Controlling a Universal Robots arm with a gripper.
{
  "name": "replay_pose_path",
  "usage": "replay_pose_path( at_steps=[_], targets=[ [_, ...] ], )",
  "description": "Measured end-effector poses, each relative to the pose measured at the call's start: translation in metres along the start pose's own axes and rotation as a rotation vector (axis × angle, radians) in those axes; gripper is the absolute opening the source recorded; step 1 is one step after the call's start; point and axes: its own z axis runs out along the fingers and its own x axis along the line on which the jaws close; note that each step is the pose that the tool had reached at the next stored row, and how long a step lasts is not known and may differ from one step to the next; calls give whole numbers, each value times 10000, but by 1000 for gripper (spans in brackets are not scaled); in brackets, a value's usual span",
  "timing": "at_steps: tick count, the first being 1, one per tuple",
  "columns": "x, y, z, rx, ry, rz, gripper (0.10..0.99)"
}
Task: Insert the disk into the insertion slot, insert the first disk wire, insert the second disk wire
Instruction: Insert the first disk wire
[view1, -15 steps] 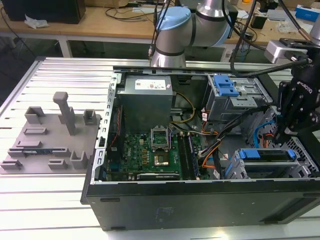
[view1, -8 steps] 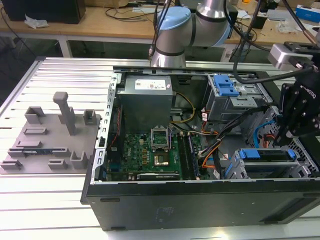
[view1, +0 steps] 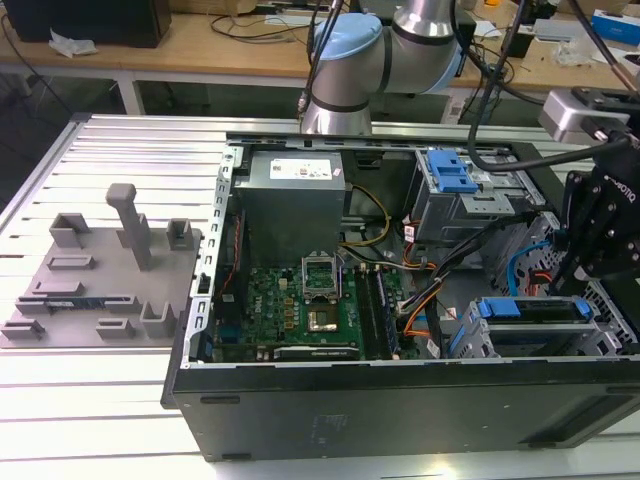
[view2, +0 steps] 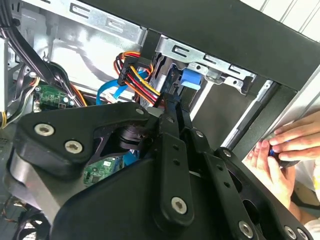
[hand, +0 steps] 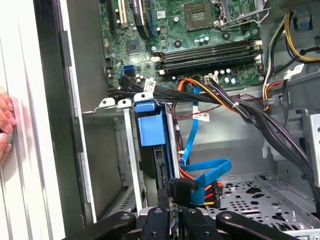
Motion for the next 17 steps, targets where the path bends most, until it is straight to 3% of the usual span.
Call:
replay_pose_path(
  at_steps=[17],
  targets=[
    [-2, -1, 19, 38, 96, 130, 165]
  ],
)
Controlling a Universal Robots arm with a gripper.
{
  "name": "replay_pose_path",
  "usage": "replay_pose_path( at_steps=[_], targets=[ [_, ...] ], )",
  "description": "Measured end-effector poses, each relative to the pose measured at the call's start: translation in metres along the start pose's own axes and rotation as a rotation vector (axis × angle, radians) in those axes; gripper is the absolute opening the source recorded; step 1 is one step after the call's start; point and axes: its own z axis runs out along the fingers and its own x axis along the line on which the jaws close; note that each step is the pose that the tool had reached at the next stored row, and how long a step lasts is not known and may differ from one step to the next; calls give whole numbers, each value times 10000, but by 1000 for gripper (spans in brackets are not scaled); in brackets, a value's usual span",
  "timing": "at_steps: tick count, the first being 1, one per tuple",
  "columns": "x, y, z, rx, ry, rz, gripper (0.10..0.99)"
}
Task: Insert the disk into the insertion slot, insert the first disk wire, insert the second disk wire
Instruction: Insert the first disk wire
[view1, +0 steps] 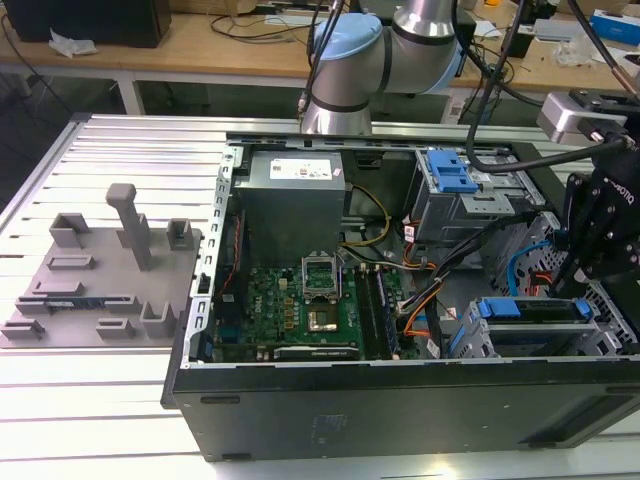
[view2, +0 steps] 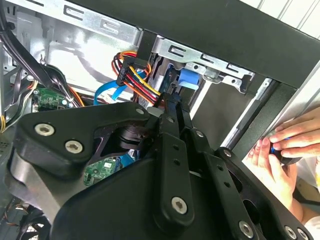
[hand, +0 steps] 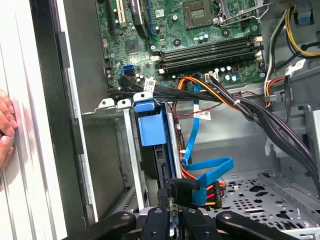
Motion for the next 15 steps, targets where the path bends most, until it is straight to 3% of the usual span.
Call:
replay_pose_path(
  at_steps=[2, 6, 10, 15],
  targets=[
    [0, 0, 0, 5, 41, 29, 165],
    [0, 0, 2, 189, 22, 237, 165],
    [-5, 5, 10, 133, 25, 808, 165],
    [-54, 41, 5, 150, 33, 691, 165]
  ],
)
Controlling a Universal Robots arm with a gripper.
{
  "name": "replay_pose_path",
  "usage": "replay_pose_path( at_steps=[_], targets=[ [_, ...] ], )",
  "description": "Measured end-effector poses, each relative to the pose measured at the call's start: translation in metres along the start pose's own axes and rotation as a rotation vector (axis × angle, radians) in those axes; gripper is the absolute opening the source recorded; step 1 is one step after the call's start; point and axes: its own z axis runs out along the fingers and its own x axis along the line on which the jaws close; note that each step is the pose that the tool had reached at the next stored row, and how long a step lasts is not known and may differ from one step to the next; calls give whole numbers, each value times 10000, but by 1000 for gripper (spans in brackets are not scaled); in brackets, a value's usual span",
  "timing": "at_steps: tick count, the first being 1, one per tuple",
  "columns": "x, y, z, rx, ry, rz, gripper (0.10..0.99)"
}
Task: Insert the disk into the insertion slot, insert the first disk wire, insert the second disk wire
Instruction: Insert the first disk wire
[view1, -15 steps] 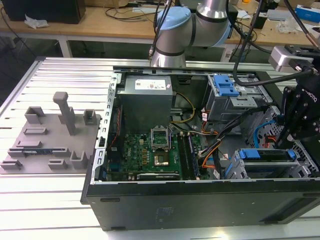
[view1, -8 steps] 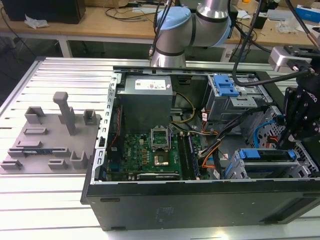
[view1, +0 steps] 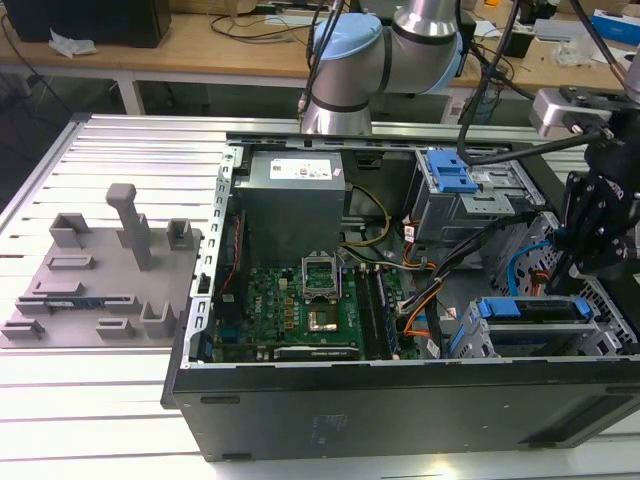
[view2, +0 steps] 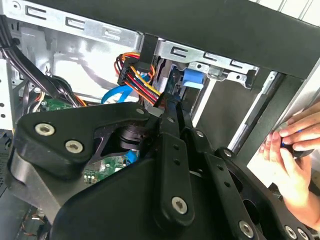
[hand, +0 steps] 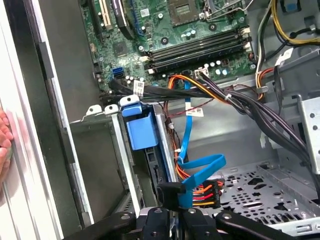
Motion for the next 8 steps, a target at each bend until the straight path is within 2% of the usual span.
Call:
replay_pose_path(
  at_steps=[3, 8],
  targets=[
    [0, 1, 0, 66, 10, -468, 165],
    [0, 2, 0, 75, 14, -525, 165]
  ],
)
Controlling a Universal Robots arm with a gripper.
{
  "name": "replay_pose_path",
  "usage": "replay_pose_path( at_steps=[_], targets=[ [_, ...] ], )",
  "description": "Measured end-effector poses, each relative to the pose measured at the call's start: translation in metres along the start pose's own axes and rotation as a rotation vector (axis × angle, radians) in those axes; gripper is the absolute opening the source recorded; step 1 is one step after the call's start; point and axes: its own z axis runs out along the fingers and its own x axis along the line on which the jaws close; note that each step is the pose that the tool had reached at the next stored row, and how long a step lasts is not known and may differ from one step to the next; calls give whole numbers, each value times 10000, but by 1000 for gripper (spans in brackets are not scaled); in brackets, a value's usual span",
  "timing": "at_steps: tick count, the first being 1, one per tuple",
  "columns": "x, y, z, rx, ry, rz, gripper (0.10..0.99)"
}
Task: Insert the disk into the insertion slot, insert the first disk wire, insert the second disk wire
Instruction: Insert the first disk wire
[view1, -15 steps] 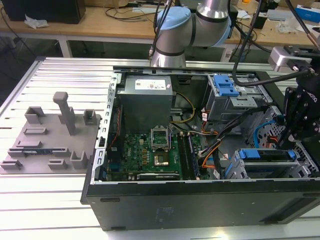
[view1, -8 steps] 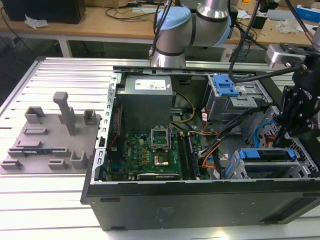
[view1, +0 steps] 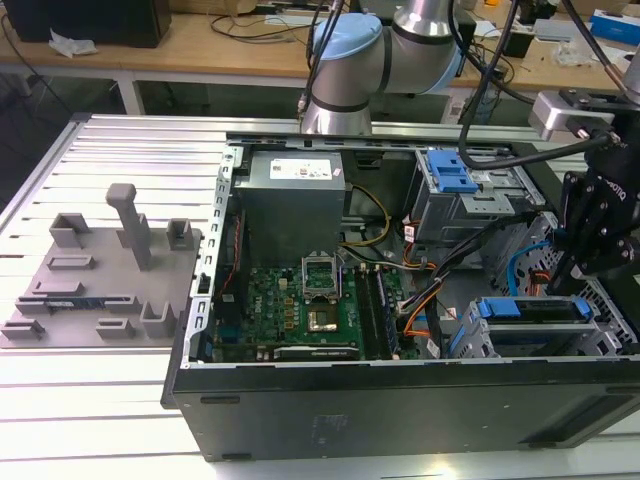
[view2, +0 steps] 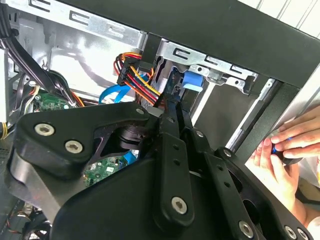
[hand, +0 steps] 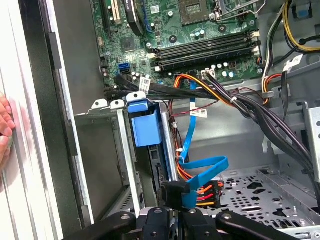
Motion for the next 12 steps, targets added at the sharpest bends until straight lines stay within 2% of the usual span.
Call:
replay_pose_path(
  at_steps=[12],
  targets=[
    [32, -6, 8, 1, 1, 0, 165]
  ],
)
